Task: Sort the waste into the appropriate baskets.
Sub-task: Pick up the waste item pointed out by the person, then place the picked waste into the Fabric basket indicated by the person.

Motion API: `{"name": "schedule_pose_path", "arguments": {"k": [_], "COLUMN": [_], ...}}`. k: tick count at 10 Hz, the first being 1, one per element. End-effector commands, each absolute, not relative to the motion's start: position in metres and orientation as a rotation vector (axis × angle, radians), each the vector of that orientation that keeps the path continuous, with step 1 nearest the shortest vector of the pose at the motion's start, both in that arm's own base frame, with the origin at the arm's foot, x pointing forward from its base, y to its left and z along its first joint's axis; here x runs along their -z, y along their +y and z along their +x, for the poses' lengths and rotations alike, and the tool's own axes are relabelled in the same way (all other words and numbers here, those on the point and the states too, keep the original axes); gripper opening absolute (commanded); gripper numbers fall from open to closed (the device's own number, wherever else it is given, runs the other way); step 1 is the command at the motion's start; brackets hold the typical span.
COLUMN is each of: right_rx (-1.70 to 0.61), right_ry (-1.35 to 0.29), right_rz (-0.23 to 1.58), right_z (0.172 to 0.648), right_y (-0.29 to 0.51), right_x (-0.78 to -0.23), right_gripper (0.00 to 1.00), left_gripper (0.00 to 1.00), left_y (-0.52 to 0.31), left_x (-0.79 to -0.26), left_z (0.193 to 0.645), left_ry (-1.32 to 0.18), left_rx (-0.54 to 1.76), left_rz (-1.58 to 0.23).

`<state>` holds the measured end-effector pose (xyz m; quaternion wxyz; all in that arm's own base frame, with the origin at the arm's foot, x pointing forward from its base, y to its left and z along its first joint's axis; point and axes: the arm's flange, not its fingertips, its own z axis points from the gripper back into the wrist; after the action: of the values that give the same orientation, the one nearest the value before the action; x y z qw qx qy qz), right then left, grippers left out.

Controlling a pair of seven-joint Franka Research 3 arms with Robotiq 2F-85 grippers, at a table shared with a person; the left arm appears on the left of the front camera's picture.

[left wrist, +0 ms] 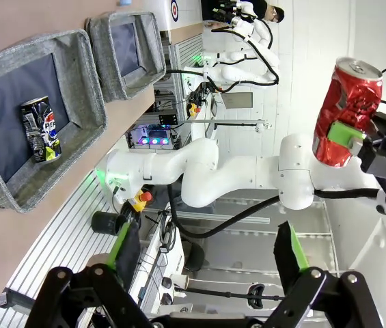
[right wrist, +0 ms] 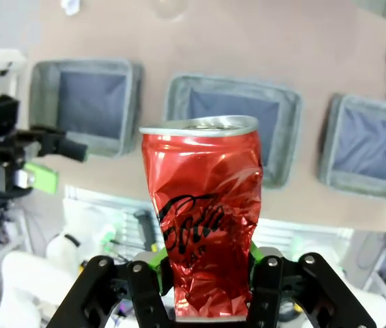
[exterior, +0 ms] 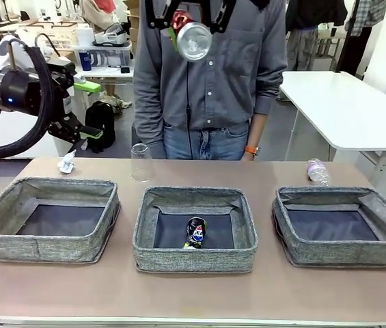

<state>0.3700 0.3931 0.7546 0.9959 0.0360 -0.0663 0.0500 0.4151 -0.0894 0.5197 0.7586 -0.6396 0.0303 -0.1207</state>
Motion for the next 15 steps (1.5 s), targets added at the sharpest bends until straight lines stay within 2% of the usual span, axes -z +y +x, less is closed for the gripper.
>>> {"name": "schedule_pose_path", "arguments": {"k": [1, 3, 15], "right_rx": [-0.054, -0.091, -0.091], "right_ry": [-0.115, -0.126, -0.126], "right_rz": [0.055, 0.063, 0.063], "right_z": [0.380, 0.375, 0.375], "right_y": [0.397, 0.390, 0.390], "right_x": [-0.780, -0.758, -0.758], "right_gripper": [0.29, 0.29, 0.29], "left_gripper": [1.00, 1.00, 1.00], "left_y": [-0.088, -0.088, -0.088], "left_x": [-0.521, -0.521, -0.521], "left_z": [0.413, 0.413, 0.413], "left_ry": [0.060, 0.060, 0.060], "left_rx": [0.276, 0.276, 0.276], "left_rz": [-1.385, -1.385, -1.385]}}
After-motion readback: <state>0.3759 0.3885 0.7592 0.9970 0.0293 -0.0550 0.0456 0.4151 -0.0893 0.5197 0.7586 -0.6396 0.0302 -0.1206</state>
